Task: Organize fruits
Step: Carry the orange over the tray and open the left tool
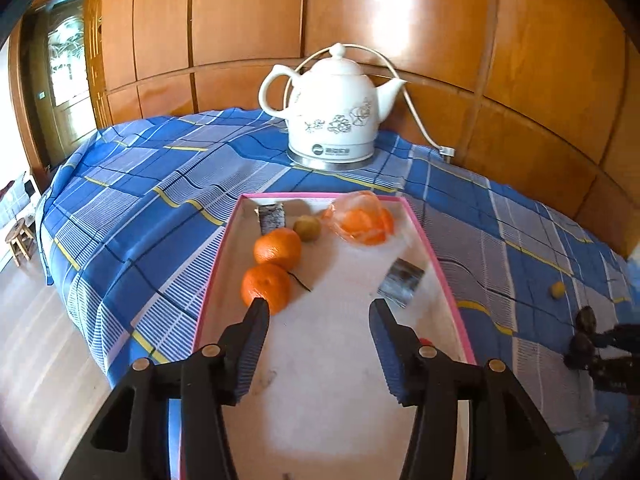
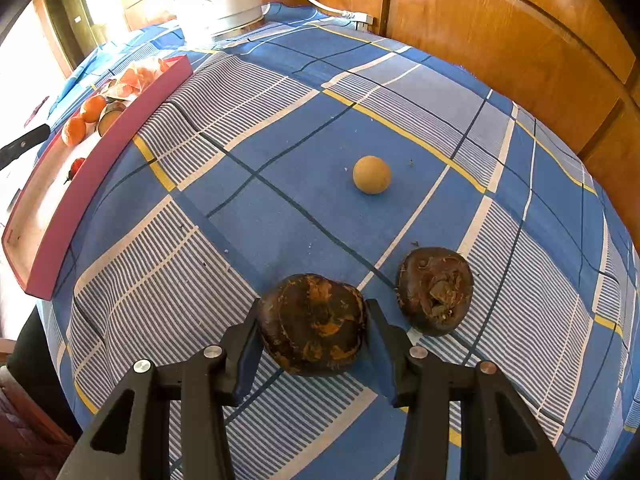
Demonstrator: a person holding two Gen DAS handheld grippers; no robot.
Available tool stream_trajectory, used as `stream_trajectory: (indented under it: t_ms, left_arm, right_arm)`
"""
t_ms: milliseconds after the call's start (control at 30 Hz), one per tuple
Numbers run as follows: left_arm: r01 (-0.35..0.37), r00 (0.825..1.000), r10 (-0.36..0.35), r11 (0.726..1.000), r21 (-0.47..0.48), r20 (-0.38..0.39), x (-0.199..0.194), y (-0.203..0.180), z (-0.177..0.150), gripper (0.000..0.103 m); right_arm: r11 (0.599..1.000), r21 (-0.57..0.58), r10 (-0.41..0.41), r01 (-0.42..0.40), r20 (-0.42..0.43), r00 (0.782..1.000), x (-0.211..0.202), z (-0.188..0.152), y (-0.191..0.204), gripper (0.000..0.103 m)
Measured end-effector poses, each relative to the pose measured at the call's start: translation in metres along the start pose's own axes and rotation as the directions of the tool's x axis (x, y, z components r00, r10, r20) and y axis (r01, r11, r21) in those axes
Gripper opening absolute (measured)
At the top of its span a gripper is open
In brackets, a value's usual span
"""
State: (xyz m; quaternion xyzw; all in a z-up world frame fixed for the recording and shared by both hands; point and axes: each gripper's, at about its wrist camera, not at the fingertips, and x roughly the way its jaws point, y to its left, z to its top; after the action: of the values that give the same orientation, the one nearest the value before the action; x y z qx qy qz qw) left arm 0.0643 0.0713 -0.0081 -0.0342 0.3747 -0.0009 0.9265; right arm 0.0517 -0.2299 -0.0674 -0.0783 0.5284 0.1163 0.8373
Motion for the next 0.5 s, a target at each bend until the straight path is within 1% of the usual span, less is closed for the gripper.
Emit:
stream_trajectory:
  t_ms: [167,500]
  left_arm:
    - [0.015,1.000,-0.015,1.000,0.021,-0.013,-0.005,-0.006,-0.009,0.053]
    - [0.033,0.999,-0.032,0.999,0.016,-0.034,-0.007,-0.008,-0.019,0.053]
  right_arm:
    - [1.000,0.002,-0.001,0.001,0.002,1.000,-0.001,0.000,0.000,0.048]
    - [1.000,0.006,0.006,-0.006,0.008,1.000,-0.001,-0.001,-0.002,0.048]
